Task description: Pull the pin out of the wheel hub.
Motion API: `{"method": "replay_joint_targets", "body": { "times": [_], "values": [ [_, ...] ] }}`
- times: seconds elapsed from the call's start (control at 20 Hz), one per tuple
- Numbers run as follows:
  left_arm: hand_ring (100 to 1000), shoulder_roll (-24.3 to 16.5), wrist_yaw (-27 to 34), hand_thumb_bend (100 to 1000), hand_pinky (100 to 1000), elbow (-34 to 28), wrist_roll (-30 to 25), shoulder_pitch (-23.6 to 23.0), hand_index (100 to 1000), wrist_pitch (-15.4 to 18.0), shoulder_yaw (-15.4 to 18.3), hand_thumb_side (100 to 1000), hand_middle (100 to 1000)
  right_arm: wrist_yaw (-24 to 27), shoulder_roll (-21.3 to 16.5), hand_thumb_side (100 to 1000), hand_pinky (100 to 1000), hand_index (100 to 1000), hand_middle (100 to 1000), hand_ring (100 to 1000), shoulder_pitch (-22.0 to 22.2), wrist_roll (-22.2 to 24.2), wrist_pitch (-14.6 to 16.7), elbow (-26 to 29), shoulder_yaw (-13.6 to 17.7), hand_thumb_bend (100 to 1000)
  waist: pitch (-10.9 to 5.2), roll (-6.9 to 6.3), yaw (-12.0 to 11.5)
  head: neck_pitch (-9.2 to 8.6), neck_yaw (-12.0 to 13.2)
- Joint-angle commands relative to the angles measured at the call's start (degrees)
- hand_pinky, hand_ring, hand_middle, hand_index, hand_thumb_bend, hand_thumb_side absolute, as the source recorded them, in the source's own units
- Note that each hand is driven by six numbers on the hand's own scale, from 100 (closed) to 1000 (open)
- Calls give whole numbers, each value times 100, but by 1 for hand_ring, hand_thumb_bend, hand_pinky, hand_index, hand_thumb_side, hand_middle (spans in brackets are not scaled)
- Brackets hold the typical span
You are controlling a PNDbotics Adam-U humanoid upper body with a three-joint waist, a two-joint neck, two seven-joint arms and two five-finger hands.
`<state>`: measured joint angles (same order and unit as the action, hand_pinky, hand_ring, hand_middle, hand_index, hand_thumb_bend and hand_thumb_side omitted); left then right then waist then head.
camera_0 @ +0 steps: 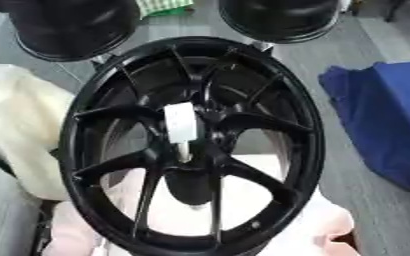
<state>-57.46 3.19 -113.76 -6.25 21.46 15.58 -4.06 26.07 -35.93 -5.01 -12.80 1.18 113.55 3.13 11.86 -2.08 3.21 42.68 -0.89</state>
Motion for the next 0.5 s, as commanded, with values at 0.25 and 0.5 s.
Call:
{"method": "replay_joint_targets", "body": {
  "times": [0.25,0.5],
  "values": [
    [703,-779,-38,306,884,-83,-1108,826,798,-87,-395,591,664,-80,-240,461,818,577,598,675,-31,21,-32,104,-15,265,-46,-6,13,-123,-22],
    [718,-1093,160,341,881,-83,-1923,1402,800,-54,-746,594,674,-118,-264,464,818,577,597,675,-24,47,-48,104,-55,265,4,-12,20,-190,-56]
  ]
}}
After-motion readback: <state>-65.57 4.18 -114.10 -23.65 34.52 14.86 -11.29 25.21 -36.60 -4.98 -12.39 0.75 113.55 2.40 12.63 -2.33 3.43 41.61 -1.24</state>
